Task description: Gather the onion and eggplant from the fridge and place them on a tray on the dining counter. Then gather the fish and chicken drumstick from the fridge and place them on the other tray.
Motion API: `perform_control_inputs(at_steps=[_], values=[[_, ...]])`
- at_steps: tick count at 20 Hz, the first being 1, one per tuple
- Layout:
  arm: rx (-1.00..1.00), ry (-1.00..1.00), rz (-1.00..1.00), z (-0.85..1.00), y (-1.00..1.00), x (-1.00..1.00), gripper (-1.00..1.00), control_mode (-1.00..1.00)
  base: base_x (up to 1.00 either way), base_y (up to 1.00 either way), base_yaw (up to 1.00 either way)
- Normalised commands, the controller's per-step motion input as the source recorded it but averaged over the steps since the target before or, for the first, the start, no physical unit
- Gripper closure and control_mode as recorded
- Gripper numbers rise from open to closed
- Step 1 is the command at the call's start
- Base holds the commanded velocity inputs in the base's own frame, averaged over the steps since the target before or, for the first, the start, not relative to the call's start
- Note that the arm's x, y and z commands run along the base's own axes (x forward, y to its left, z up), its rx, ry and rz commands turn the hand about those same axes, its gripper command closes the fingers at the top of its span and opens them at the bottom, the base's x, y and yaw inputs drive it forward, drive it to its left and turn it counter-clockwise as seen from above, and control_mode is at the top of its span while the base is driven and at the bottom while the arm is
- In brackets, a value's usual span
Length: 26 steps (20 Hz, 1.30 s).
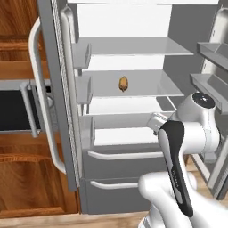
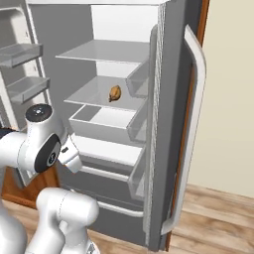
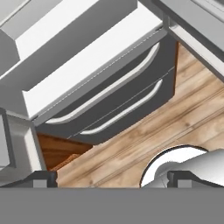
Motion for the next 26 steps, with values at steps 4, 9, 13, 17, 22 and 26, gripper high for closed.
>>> perform_control_inputs(at_steps=[4, 9, 13, 17, 22, 26], values=[[0.00, 0.00, 0.00, 0.00, 0.00, 0.00, -1.00, 1.00, 0.44, 0.11, 0.00], [0.00, 0.00, 0.00, 0.00, 0.00, 0.00, -1.00, 1.00, 0.45, 0.13, -0.01], [0.00, 0.00, 0.00, 0.00, 0.00, 0.00, -1.00, 1.00, 0.46, 0.15, -0.01], [0.00, 0.00, 0.00, 0.00, 0.00, 0.00, -1.00, 1.00, 0.42, 0.18, -0.02], [0.00, 0.00, 0.00, 0.00, 0.00, 0.00, -1.00, 1.00, 0.34, 0.16, -0.02], [-0.01, 0.02, 0.00, 0.00, 0.03, 0.06, -1.00, -1.00, 0.22, 0.12, -0.01]])
